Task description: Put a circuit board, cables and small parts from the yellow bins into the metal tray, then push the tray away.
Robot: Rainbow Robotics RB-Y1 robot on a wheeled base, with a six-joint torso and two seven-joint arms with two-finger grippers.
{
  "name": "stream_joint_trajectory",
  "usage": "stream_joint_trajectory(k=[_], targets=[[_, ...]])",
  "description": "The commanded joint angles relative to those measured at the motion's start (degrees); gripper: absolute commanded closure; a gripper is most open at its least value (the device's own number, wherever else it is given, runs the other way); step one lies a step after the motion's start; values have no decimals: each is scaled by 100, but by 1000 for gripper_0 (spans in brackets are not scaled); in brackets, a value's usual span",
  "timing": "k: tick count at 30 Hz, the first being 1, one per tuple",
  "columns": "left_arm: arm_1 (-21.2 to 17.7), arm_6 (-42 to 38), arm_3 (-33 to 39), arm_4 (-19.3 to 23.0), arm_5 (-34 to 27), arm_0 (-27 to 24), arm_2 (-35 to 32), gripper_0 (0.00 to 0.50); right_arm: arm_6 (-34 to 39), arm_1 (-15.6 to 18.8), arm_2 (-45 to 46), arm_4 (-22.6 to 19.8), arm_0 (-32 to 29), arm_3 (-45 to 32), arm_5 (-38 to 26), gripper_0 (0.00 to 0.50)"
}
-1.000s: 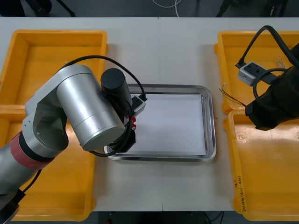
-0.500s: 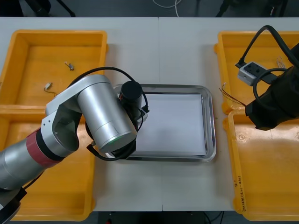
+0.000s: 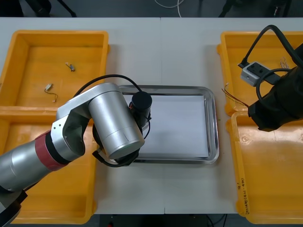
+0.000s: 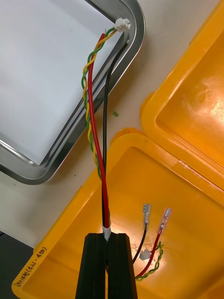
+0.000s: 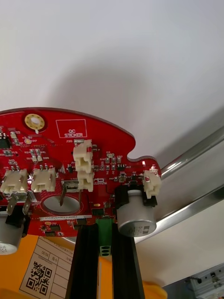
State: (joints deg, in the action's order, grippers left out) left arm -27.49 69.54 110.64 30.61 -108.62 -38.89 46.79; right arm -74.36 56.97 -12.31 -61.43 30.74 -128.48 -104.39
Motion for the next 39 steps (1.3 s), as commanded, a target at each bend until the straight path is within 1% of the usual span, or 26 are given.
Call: stream_joint_trajectory(k=[1, 8, 13, 26, 28, 29, 31, 32, 33, 39], targets=[[86, -653, -25, 60, 166, -260, 67, 500, -158, 253, -61, 61, 196, -151, 50, 500], [139, -732, -324, 60, 684, -260, 93, 500, -158, 253, -61, 79, 196, -151, 50, 500], [156, -855, -499, -20, 1089, -321, 304, 500, -158, 262, -61, 96, 196, -151, 41, 500], [156, -943, -508, 77, 1115, -339, 304, 500, -158, 253, -61, 114, 196, -151, 50, 500], [156, -960, -508, 86, 1115, -339, 304, 494, -149, 253, -61, 123, 196, -142, 41, 500], [156, -978, -508, 86, 1115, -339, 304, 470, -149, 253, -61, 123, 196, -142, 50, 500], [156, -1022, -491, 86, 1115, -339, 304, 90, -149, 253, -61, 123, 196, -142, 41, 500], [156, -1039, -491, 86, 1115, -339, 296, 35, -158, 253, -61, 123, 196, -142, 50, 500], [156, -1057, -473, 86, 1115, -339, 304, 0, -158, 253, -61, 123, 196, -142, 41, 500], [156, -1136, -447, 174, 1071, -348, 216, 0, -158, 253, -61, 87, 196, -89, 50, 500]])
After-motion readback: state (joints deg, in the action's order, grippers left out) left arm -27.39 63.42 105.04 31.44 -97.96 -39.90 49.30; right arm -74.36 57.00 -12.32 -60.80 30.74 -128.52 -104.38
